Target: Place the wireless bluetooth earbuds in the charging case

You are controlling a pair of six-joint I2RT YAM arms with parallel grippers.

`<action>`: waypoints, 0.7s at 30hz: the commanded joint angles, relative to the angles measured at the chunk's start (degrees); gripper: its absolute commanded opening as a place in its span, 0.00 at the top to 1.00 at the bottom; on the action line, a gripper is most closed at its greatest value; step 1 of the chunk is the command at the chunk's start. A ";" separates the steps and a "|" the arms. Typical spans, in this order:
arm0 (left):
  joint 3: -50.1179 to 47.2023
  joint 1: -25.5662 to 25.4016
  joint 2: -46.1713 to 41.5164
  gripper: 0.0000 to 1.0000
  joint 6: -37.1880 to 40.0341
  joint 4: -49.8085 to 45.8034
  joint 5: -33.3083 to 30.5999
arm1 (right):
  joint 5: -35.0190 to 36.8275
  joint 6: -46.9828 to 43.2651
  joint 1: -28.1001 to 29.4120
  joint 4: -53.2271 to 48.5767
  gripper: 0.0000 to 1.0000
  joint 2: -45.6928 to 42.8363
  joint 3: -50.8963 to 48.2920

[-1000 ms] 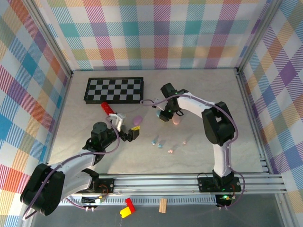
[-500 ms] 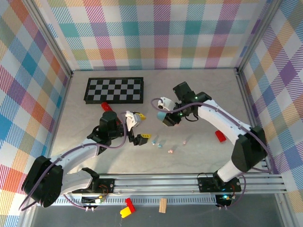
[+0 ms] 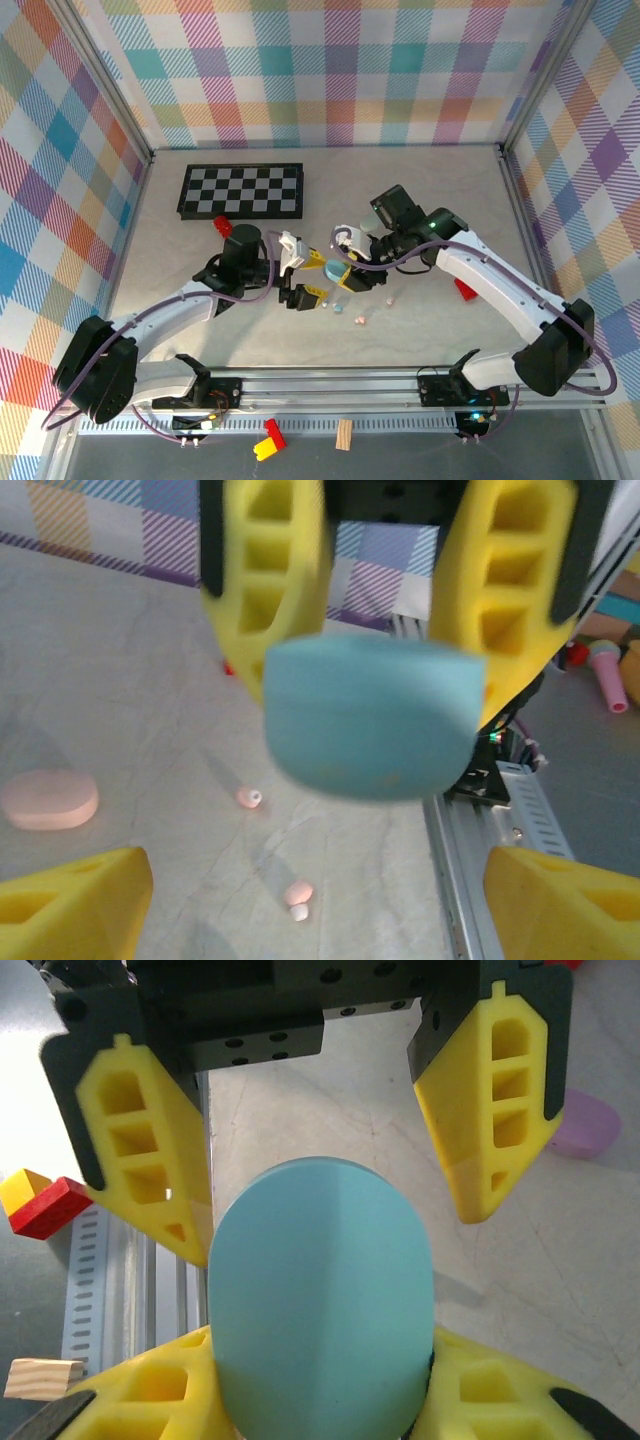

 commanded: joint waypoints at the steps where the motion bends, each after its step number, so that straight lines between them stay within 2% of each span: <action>1: 1.37 -0.70 0.72 0.17 -3.40 1.13 4.48 | -1.72 -2.11 0.67 -0.71 0.67 1.14 1.93; 5: 0.98 -1.10 1.12 0.20 -4.53 4.06 4.69 | -2.10 -2.10 0.84 0.15 0.67 2.39 2.24; 9: 0.57 -1.32 1.17 0.29 -4.83 6.46 4.51 | -2.41 -2.40 1.09 0.18 0.67 3.80 2.88; 21: 1.09 -1.50 2.27 0.47 -4.79 6.89 5.77 | -1.87 -2.81 1.12 0.33 0.67 5.63 3.09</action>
